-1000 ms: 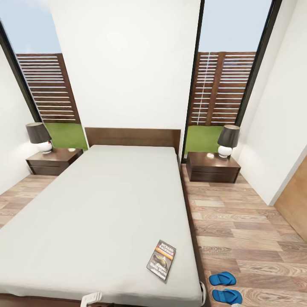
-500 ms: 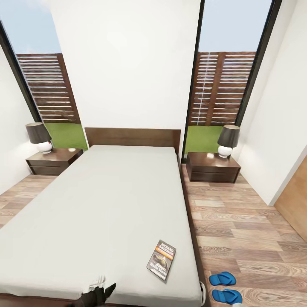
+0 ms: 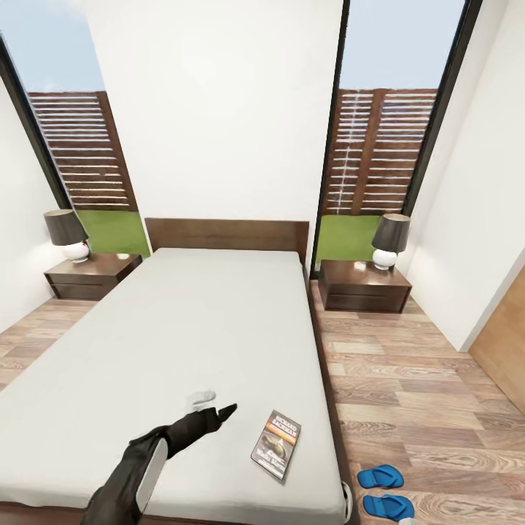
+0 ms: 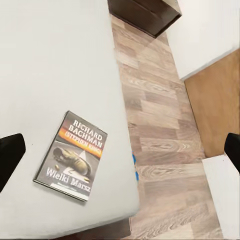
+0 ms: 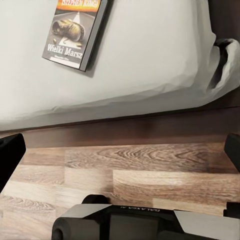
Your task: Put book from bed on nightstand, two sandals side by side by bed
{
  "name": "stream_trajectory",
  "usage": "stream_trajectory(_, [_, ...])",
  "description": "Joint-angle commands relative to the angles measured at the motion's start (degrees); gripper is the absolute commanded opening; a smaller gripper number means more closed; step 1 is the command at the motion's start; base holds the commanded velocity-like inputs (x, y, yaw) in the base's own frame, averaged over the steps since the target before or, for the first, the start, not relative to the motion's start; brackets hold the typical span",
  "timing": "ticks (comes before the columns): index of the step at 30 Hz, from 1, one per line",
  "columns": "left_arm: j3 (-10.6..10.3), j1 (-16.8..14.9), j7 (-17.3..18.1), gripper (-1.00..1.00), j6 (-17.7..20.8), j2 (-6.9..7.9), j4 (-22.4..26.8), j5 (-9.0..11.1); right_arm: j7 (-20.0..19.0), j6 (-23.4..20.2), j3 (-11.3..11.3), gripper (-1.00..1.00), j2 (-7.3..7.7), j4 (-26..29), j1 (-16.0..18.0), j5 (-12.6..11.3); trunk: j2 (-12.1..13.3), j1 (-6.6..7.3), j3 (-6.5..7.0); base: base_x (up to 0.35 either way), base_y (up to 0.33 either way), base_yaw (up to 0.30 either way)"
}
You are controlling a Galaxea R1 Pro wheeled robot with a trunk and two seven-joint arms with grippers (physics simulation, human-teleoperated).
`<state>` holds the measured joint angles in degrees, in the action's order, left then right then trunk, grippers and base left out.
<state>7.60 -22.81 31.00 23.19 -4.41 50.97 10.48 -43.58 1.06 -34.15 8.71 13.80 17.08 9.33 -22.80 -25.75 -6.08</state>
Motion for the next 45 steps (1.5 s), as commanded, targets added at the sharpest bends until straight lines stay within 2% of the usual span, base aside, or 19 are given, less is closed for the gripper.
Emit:
stream_trajectory(1, [0.2,-1.3,0.1,1.00,2.1,-0.81,1.5,0.2,-0.3,0.1,-0.5,1.00,0.00,0.0,0.1,0.6,-0.1,-0.03,-0.13,0.000,0.000,0.000])
stream_trajectory(2, [0.2,-5.0,-0.7,1.00,5.5,-1.67,3.0,0.3,-0.2,0.2,-0.5,1.00,0.00,0.0,0.1,0.6,-0.1,-0.03,-0.13,0.000,0.000,0.000])
stream_trajectory(4, [0.2,-8.0,-2.6,1.00,7.5,-1.96,3.2,0.4,-0.2,0.2,-0.5,1.00,-0.01,0.0,0.1,0.6,-0.1,-0.03,-0.13,0.000,0.000,0.000])
stream_trajectory(5, [0.2,-9.9,-4.8,1.00,8.3,-2.08,3.1,0.5,-0.2,0.2,-0.5,1.00,0.01,0.0,0.1,0.6,-0.1,-0.03,-0.13,0.000,0.000,0.000])
stream_trajectory(7, [0.3,-13.4,-12.6,1.00,9.0,-2.14,1.6,0.9,-0.2,0.2,-0.5,1.00,-0.01,0.0,0.1,0.6,-0.1,-0.03,-0.13,0.000,0.000,0.000])
stream_trajectory(10, [0.3,-15.9,-20.8,1.00,9.3,-2.28,-0.9,2.8,-0.2,0.2,-0.5,1.00,0.01,0.0,0.1,0.6,-0.1,-0.03,-0.13,0.000,0.000,0.000])
stream_trajectory(13, [0.2,-16.5,-23.6,1.00,9.3,-2.39,-1.7,6.4,-0.2,0.2,-0.5,1.00,-0.01,0.0,0.1,0.6,-0.1,-0.03,-0.13,0.000,0.000,0.000])
stream_trajectory(17, [0.1,-16.7,-24.3,1.00,9.4,-2.42,-2.0,8.6,-0.3,0.2,-0.5,1.00,-0.01,0.0,0.1,0.6,-0.1,-0.03,-0.13,0.000,0.000,0.000])
stream_trajectory(25, [0.3,-16.7,-24.5,1.00,9.4,-2.38,-2.1,9.7,-0.4,0.1,-0.5,1.00,0.01,0.1,0.1,0.6,-0.1,-0.03,-0.13,0.000,0.000,0.000])
stream_trajectory(29, [0.2,-16.7,-24.5,1.00,9.5,-2.71,-2.1,12.7,-0.2,0.2,-0.5,1.00,-0.01,0.1,0.1,0.6,-0.1,-0.03,-0.13,0.000,0.000,0.000])
stream_trajectory(31, [0.1,-16.7,-24.5,1.00,9.4,-3.00,-2.5,13.3,-0.2,0.2,-0.5,1.00,-0.01,0.1,0.1,0.6,-0.1,-0.03,-0.13,0.000,0.000,0.000])
stream_trajectory(45, [0.1,-16.7,-24.4,1.00,9.3,-3.33,-3.6,14.0,-0.4,0.0,-0.5,1.00,-0.01,0.2,0.1,0.6,-0.1,-0.03,-0.17,0.000,0.000,0.000])
